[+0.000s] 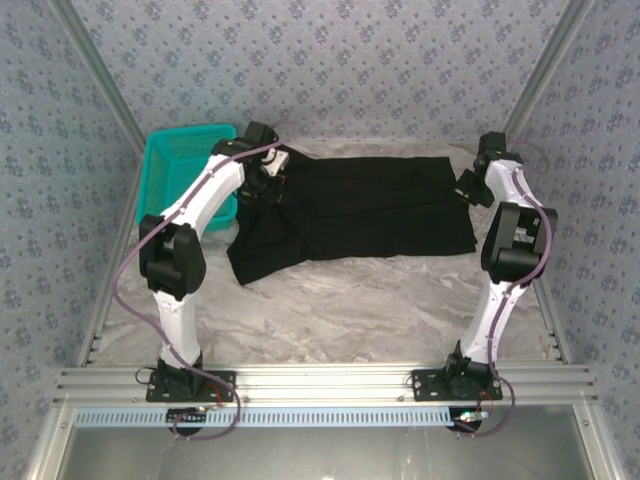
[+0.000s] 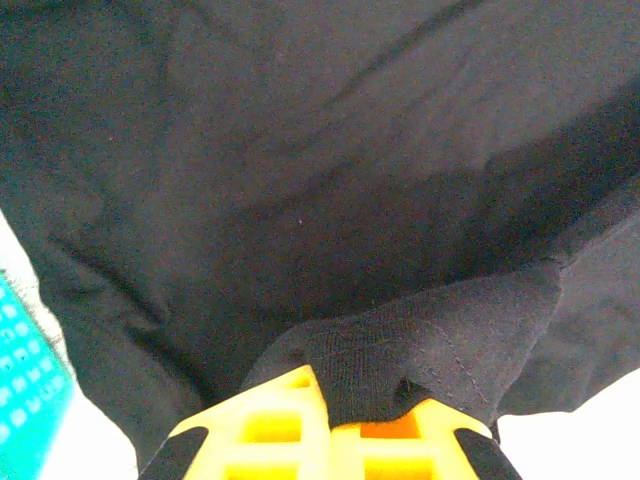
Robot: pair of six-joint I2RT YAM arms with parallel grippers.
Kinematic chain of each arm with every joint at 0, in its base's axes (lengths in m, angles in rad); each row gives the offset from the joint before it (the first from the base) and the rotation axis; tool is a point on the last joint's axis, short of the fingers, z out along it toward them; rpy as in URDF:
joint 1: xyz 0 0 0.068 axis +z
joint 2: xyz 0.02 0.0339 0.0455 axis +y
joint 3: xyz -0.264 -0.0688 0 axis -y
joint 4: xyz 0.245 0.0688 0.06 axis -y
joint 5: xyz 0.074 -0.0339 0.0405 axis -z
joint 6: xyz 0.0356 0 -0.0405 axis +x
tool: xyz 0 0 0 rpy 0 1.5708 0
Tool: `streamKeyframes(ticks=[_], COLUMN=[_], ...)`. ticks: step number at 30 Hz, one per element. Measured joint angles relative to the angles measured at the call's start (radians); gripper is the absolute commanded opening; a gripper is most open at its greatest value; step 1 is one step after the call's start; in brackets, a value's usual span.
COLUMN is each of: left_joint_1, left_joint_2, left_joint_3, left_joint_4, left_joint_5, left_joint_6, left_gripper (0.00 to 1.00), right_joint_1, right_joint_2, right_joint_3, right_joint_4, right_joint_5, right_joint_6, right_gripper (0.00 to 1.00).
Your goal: Fold the inside-out t-shirt
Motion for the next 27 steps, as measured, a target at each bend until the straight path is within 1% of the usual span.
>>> streamKeyframes(ticks=[3, 5, 8, 11, 12, 14, 16, 20, 22, 23, 24, 27], left_joint_1=[0.0, 0.0, 0.0, 0.0, 0.0, 0.0, 0.0, 0.001, 0.001, 0.001, -0.001, -0.024], left_joint_2=[0.074, 0.127, 0.208, 0.29, 0.316, 0.367, 0.409, 0.451, 0.436, 0.407, 0.363, 0.177], left_joint_3=[0.051, 0.098, 0.2, 0.325, 0.368, 0.453, 0.528, 0.628, 0.614, 0.56, 0.473, 0.129], left_joint_4=[0.001, -0.003, -0.004, -0.019, -0.029, -0.042, -0.063, -0.107, -0.118, -0.102, -0.082, 0.005], left_joint_5=[0.004, 0.004, 0.007, 0.003, -0.001, -0.017, -0.04, -0.082, -0.079, -0.07, -0.058, -0.014], left_joint_6=[-0.003, -0.003, -0.003, -0.004, -0.004, -0.002, -0.003, -0.016, -0.03, -0.038, -0.046, -0.059], left_gripper=[0.05, 0.05, 0.08, 0.17, 0.21, 0.34, 0.42, 0.46, 0.47, 0.48, 0.49, 0.5], right_joint_1=[0.0, 0.002, 0.004, 0.009, 0.011, 0.019, 0.032, 0.076, 0.114, 0.134, 0.157, 0.212], right_joint_2=[0.049, 0.079, 0.102, 0.1, 0.096, 0.069, 0.015, -0.119, -0.194, -0.227, -0.259, -0.322], right_joint_3=[0.008, 0.015, 0.024, 0.024, 0.023, -0.002, -0.043, -0.105, -0.139, -0.159, -0.182, -0.256], right_joint_4=[0.0, 0.003, 0.005, 0.011, 0.014, 0.033, 0.039, 0.05, 0.068, 0.077, 0.084, 0.103], right_joint_5=[0.008, 0.008, 0.007, 0.007, 0.007, 0.007, 0.007, 0.007, 0.006, 0.006, 0.001, -0.021], right_joint_6=[0.0, -0.001, -0.007, -0.017, -0.02, -0.027, -0.034, -0.046, -0.06, -0.065, -0.071, -0.08], right_gripper=[0.1, 0.19, 0.31, 0.37, 0.39, 0.41, 0.42, 0.44, 0.45, 0.45, 0.45, 0.45])
